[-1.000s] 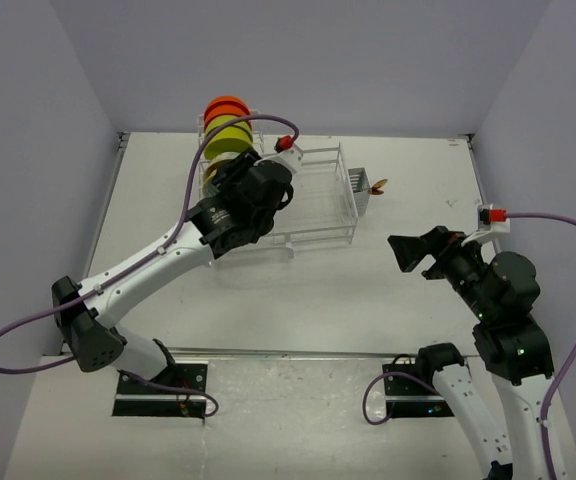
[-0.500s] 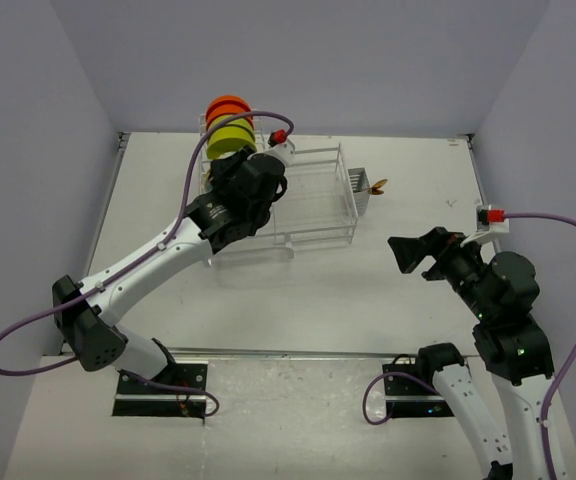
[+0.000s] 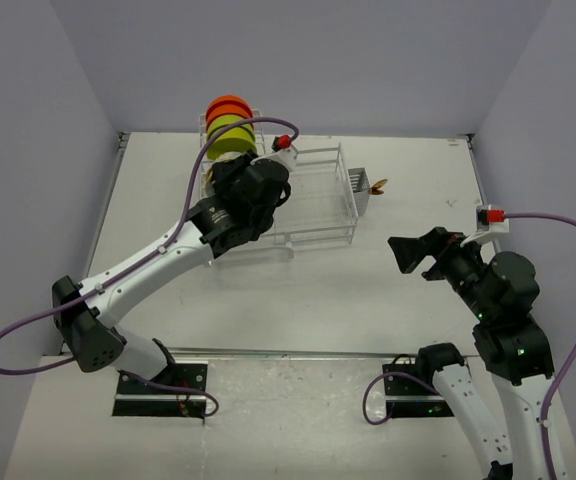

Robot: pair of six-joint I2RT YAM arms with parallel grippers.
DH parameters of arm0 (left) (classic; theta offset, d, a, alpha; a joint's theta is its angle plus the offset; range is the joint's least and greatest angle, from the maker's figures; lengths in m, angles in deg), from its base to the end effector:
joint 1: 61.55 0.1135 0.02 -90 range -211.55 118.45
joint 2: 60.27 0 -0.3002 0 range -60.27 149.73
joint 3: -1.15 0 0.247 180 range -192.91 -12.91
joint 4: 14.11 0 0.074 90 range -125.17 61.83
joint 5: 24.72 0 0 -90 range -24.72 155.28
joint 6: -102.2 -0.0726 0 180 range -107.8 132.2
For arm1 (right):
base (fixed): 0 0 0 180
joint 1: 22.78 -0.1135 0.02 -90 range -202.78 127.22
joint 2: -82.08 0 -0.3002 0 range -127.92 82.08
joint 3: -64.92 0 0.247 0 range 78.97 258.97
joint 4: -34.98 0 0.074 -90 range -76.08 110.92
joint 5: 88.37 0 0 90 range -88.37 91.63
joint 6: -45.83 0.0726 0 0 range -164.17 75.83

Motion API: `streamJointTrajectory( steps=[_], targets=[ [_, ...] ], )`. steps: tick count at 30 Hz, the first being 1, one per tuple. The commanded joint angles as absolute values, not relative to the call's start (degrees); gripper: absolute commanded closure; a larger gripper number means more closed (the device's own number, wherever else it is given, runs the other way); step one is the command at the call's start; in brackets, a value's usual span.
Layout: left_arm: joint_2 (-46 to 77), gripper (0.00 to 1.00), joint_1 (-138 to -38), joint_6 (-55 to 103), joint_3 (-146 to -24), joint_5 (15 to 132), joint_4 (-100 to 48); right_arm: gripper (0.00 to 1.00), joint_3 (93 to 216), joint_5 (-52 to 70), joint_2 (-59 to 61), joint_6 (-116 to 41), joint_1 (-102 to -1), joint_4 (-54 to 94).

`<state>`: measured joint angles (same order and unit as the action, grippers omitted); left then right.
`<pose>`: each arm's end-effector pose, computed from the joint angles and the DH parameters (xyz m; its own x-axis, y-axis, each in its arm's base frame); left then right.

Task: Unload the bowls from the dish rack

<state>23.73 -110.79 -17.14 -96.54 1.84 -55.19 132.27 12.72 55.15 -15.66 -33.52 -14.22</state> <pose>0.2602 -0.2024 0.4215 -0.3500 0.7416 -0.5724 -0.0096 0.6081 0.7938 0.0799 0.0294 0.3874 -0.3082 0.4183 -0.8544 -0.2532 0.8297 0.4975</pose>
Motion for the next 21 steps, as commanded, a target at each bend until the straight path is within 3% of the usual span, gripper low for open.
streamJointTrajectory(
  steps=[1,21],
  targets=[
    [21.73,1.0,-111.92,-16.54,-96.4,2.96,-49.97,0.01,133.99,11.83,55.01,-16.14,-33.15,-13.44],
    [19.18,1.0,-114.99,-12.67,-94.74,0.76,-50.58,0.01,133.2,10.77,56.16,-15.08,-33.15,-12.57]
  ],
)
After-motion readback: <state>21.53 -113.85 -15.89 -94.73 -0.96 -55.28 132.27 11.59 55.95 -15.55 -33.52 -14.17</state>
